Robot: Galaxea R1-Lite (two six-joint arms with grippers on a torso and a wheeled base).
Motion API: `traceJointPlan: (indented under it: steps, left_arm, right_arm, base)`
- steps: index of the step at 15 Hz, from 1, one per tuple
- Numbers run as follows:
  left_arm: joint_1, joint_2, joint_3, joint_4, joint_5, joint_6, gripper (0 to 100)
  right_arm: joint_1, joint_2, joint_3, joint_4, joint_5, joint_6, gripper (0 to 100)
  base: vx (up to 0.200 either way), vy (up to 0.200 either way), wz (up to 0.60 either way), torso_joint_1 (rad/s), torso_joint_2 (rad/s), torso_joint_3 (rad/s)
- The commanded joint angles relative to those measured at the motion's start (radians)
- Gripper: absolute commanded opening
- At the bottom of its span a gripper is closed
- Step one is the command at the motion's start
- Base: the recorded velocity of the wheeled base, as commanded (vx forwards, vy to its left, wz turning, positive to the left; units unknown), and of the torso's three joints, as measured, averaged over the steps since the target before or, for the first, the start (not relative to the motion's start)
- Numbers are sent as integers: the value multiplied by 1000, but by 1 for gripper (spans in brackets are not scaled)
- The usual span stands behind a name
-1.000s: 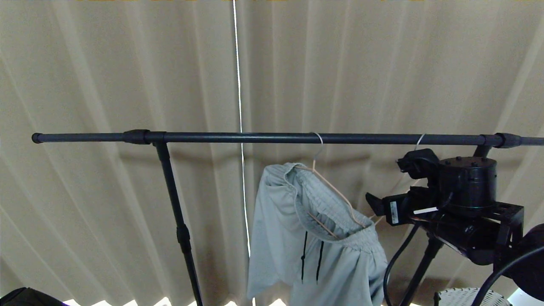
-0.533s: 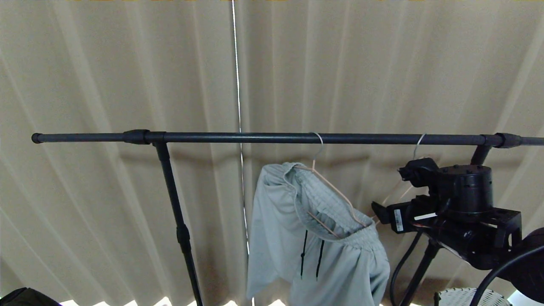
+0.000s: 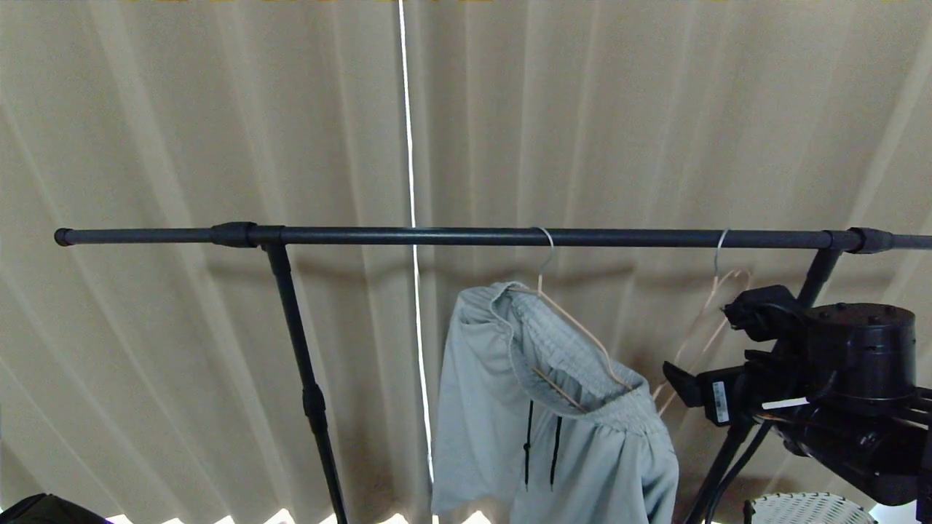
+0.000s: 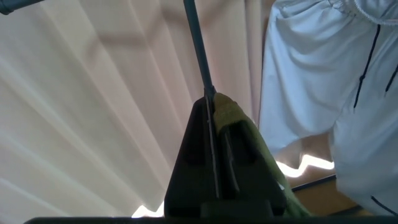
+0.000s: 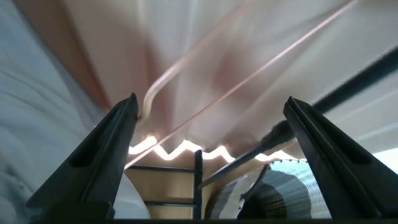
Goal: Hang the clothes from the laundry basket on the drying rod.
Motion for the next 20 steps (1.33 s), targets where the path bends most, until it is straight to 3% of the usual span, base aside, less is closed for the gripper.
traceJointPlan:
  steps: [1, 5, 9, 13, 20]
  left_arm:
    - [0, -6, -1, 0, 0, 0, 0]
    - [0, -6, 1, 0, 0, 1, 0]
    - [0, -8, 1, 0, 0, 1, 0]
    - [0, -8, 1, 0, 0, 1, 0]
    - [0, -8, 2, 0, 0, 1, 0]
  right_arm:
    - [-15, -56, 22, 10, 2, 1, 100]
    - [-29, -148, 24, 115, 12, 2, 100]
    - [-29, -139, 21, 120, 34, 5, 100]
    - [-76, -42, -1, 103, 169, 12, 100]
    - [-164, 8, -28, 99, 241, 12, 100]
  base:
    - [0, 0, 0, 0, 0, 0]
    - [0, 0, 0, 0, 0, 0]
    - [0, 0, 0, 0, 0, 0]
    - [0, 0, 0, 0, 0, 0]
    - [0, 0, 0, 0, 0, 0]
